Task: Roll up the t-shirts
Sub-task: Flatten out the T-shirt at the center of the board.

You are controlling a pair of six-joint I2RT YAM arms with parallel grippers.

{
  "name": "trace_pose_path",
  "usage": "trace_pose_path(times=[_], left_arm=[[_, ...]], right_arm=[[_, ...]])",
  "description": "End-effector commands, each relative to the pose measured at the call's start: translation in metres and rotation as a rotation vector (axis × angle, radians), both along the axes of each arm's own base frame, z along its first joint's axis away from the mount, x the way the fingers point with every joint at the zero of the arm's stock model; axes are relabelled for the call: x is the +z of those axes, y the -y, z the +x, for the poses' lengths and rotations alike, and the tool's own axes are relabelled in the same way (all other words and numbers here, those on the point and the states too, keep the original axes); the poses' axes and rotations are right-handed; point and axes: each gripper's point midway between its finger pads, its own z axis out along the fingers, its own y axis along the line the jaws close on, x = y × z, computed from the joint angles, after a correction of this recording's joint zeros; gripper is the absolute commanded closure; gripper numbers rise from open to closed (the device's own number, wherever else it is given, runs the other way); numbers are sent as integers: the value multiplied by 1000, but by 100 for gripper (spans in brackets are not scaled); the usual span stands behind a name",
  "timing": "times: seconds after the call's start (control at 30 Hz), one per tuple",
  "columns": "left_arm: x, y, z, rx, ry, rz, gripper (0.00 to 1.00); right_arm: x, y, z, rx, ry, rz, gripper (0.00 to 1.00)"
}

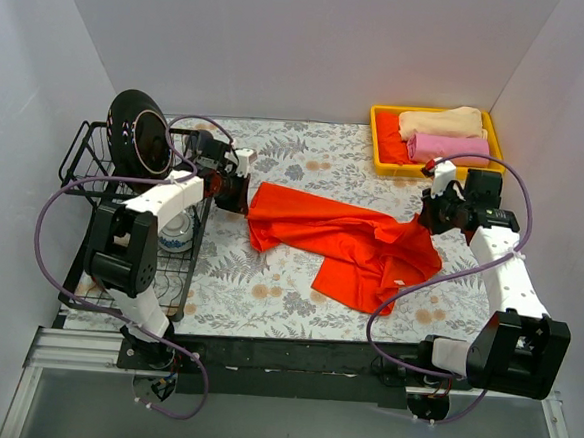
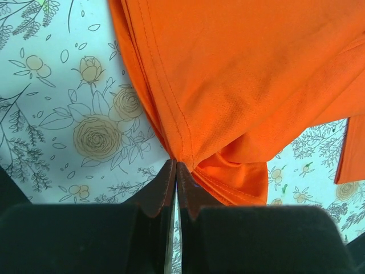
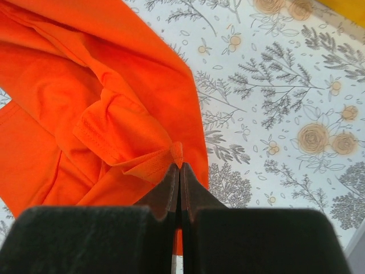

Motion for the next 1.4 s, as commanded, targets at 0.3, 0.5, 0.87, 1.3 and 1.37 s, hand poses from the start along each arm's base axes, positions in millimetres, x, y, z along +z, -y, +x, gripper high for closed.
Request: trace_pose_path(times=[0.3, 0.5, 0.87, 1.3, 1.37], left_arm=[[12, -7, -9, 92, -21, -62, 49], [6, 0, -17, 80, -69, -108, 54], [-1, 1, -10, 83, -89, -93, 59], [3, 1, -12, 46, 2, 41, 58], [0, 0, -13, 47, -6, 51, 58]], right_arm=[[7, -7, -4, 18, 15, 42, 99], [5, -7, -5, 16, 13, 41, 99], [3, -5, -4, 12, 17, 32, 99], [-2, -7, -3, 20, 7, 42, 99], [-2, -7, -1, 20, 8, 42, 99]])
